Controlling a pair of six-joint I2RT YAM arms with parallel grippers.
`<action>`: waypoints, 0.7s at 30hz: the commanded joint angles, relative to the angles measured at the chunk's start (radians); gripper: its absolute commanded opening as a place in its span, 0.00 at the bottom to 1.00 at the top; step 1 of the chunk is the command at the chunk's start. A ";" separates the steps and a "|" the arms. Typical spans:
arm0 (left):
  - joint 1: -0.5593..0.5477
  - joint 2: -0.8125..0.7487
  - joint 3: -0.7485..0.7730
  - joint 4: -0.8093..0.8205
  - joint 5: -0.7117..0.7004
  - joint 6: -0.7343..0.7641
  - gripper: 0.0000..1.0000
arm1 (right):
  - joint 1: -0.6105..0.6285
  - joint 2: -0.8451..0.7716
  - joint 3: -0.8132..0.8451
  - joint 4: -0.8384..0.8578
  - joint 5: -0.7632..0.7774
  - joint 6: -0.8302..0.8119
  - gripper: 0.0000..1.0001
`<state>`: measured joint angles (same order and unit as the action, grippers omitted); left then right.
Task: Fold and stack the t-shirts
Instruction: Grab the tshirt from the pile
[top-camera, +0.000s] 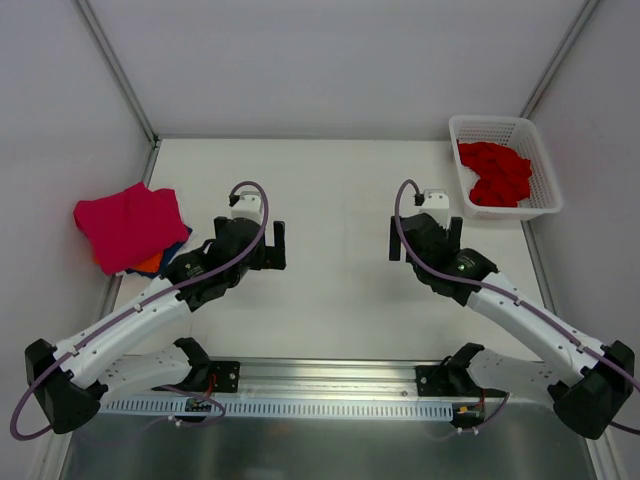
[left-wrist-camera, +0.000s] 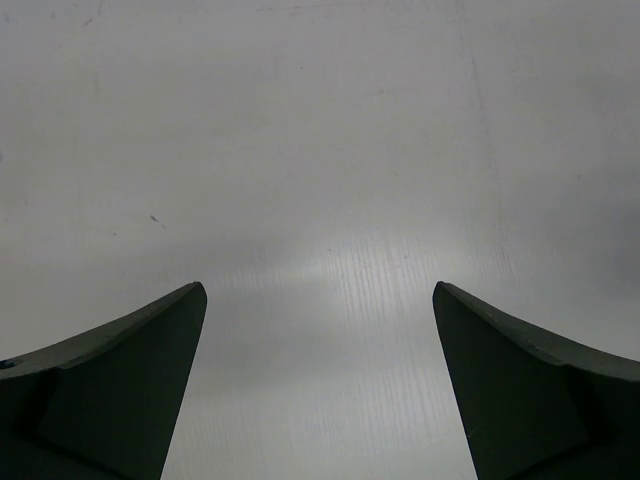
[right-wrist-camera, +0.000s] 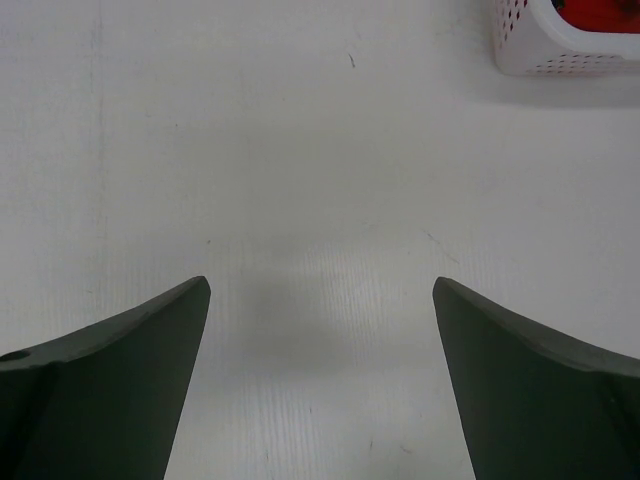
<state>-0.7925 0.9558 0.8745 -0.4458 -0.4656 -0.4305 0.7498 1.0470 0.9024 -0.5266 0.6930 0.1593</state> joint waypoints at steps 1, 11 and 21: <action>-0.005 0.012 0.024 0.022 -0.007 -0.019 0.99 | -0.009 -0.050 -0.026 0.049 0.028 -0.030 1.00; -0.005 0.005 0.000 0.038 -0.030 -0.007 0.99 | -0.476 0.200 0.104 0.220 -0.349 -0.118 0.91; -0.001 -0.022 -0.051 0.067 -0.073 0.062 0.99 | -0.641 0.761 0.654 0.243 -0.095 -0.454 0.98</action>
<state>-0.7921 0.9550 0.8383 -0.4118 -0.4915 -0.4061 0.1234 1.7485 1.3987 -0.2955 0.4770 -0.1535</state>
